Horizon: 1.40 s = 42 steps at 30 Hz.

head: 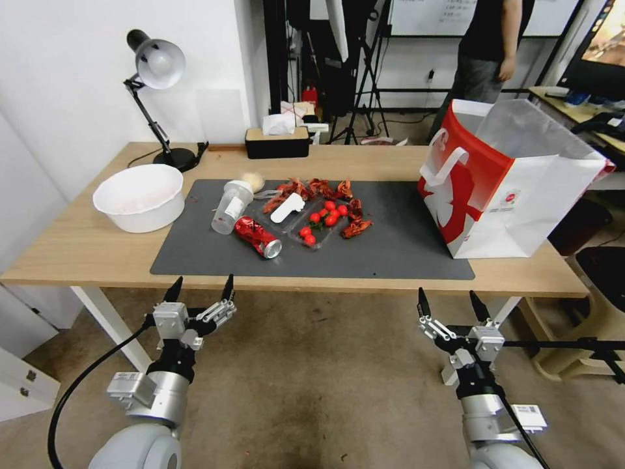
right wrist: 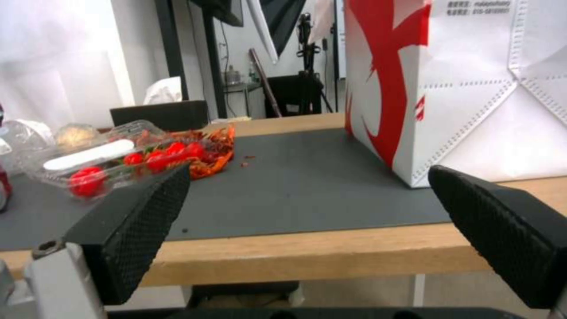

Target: Pick up the trash from the table and place it into the takeout bag.

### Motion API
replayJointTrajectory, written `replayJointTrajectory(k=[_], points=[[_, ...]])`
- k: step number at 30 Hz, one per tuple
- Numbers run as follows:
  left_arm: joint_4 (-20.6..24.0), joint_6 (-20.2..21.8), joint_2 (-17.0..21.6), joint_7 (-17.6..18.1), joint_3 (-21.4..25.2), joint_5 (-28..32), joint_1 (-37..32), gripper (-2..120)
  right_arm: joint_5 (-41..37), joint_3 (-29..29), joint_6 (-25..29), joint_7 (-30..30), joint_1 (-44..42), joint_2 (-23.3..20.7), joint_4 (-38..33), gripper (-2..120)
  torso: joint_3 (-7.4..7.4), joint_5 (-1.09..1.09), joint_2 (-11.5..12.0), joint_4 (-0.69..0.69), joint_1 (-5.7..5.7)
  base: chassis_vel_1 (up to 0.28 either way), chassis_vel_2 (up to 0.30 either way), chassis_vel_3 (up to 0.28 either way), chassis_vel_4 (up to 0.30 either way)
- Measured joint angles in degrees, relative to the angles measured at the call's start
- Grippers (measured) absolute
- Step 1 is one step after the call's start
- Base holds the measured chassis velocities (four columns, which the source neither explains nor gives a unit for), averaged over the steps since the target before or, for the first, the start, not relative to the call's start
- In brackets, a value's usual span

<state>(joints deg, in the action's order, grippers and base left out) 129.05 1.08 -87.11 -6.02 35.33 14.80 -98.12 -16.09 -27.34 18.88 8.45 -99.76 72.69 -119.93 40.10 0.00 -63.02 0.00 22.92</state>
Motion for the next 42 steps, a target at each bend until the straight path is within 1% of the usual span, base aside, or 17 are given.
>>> replayJointTrajectory(k=[5, 9, 10, 11, 13, 14, 16, 17, 19, 25, 26, 31, 32, 34, 38, 41, 42], points=[[-0.2, 0.1, 0.1, 0.3, -0.2, 0.0, 0.6, 100, 0.6, 0.3, -0.1, 0.0, 0.0, 0.3, 0.3, 100, 0.00, 0.00, 0.0, 0.00, 0.00, 0.000, 0.000, 0.000, 0.000], [-0.7, 0.6, 0.7, 1.9, -0.5, 0.9, 1.9, 100, 1.0, 0.5, -0.2, 0.0, -0.3, 0.3, 0.4, 100, 0.00, 0.00, 0.0, -0.01, 0.00, 0.000, 0.000, 0.000, 0.000], [-0.8, 0.8, 0.9, 2.9, -0.7, 1.3, 2.4, 100, 1.1, 0.5, -0.2, 0.0, -0.4, 0.3, 0.4, 100, 0.00, -0.01, 0.0, 0.00, 0.00, 0.000, 0.000, 0.000, 0.000], [-0.7, 1.1, 1.3, 5.2, -1.0, 2.2, 3.2, 100, 1.2, 0.5, -0.2, 0.1, -0.6, 0.3, 0.2, 100, 0.00, 0.00, 0.0, -0.01, 0.00, 0.000, 0.000, 0.000, 0.000], [-0.3, 1.5, 1.8, 7.2, -1.3, 3.5, 3.9, 100, 1.2, 0.5, -0.2, 0.2, -0.8, 0.3, -0.3, 100, 0.00, -0.01, 0.0, -0.01, 0.00, 0.000, 0.000, 0.000, 0.000], [-0.3, 1.5, 1.8, 7.2, -1.3, 3.5, 3.9, 100, 1.2, 0.5, -0.2, 0.2, -0.8, 0.3, -0.3, 100, 0.00, -0.01, 0.0, -0.01, 0.00, 0.000, 0.000, 0.000, 0.000], [0.2, 2.5, 2.5, 9.7, -1.9, 5.2, 5.2, 100, 1.3, 0.5, -0.7, 0.3, -0.8, 0.2, -1.1, 100, 0.00, 0.00, 0.0, 0.00, 0.00, 0.000, 0.000, 0.000, 0.000], [0.2, 2.5, 2.5, 9.7, -1.9, 5.2, 5.2, 100, 1.3, 0.5, -0.7, 0.3, -0.8, 0.2, -1.1, 100, 0.00, 0.00, 0.0, 0.00, 0.00, 0.000, 0.000, 0.000, 0.000], [-0.1, 3.0, 2.9, 11.7, -2.4, 5.8, 6.4, 100, 1.3, 0.8, -1.6, 0.4, -0.2, -0.5, -1.5, 100, 0.00, 0.00, 0.0, -0.02, 0.00, 0.000, 0.000, 0.000, 0.000], [-0.2, 3.1, 3.0, 13.7, -2.9, 6.2, 6.9, 100, 1.3, 1.3, -2.3, 0.5, 0.6, -1.2, -1.5, 100, 0.00, -0.01, 0.0, 0.00, 0.01, 0.000, 0.000, 0.000, 0.000], [-0.4, 3.2, 3.0, 15.2, -3.2, 6.5, 7.4, 100, 1.3, 1.9, -2.7, 0.6, 1.2, -1.7, -1.4, 100, 0.00, 0.00, 0.0, 0.01, 0.01, 0.000, 0.000, 0.000, 0.000], [-0.7, 3.3, 3.1, 17.4, -3.9, 6.8, 8.4, 100, 1.3, 2.8, -3.3, 0.7, 2.1, -2.4, -1.1, 100, 0.00, 0.00, 0.0, 0.02, 0.01, 0.000, 0.000, 0.000, 0.000], [-1.1, 3.4, 3.4, 18.6, -4.8, 6.9, 9.2, 100, 1.3, 3.3, -3.4, 0.7, 2.3, -2.6, -1.0, 100, 0.00, 0.00, 0.0, 0.01, 0.01, 0.000, 0.000, 0.000, 0.000], [-1.4, 3.4, 3.7, 19.0, -5.3, 7.0, 9.5, 100, 1.3, 3.4, -3.5, 0.7, 2.3, -2.6, -0.9, 100, 0.01, 0.00, 0.0, 0.01, 0.01, 0.000, 0.000, 0.000, 0.000], [-2.5, 3.8, 5.3, 20.5, -8.9, 7.5, 11.3, 100, 1.8, 3.6, -3.4, 0.7, 1.6, -2.4, -0.9, 100, 0.00, -0.01, 0.0, -0.01, 0.01, 0.000, 0.000, 0.000, 0.000], [-4.1, 4.3, 8.4, 23.2, -15.3, 9.1, 14.4, 100, 3.0, 3.4, -2.9, 0.9, 0.3, -2.1, -1.1, 100, 0.01, 0.00, 0.0, -0.02, 0.01, 0.000, 0.000, 0.000, 0.000], [-4.1, 4.3, 8.4, 23.2, -15.3, 9.1, 14.4, 100, 3.0, 3.4, -2.9, 0.9, 0.3, -2.1, -1.1, 100, 0.01, 0.00, 0.0, -0.02, 0.01, 0.000, 0.000, 0.000, 0.000]])
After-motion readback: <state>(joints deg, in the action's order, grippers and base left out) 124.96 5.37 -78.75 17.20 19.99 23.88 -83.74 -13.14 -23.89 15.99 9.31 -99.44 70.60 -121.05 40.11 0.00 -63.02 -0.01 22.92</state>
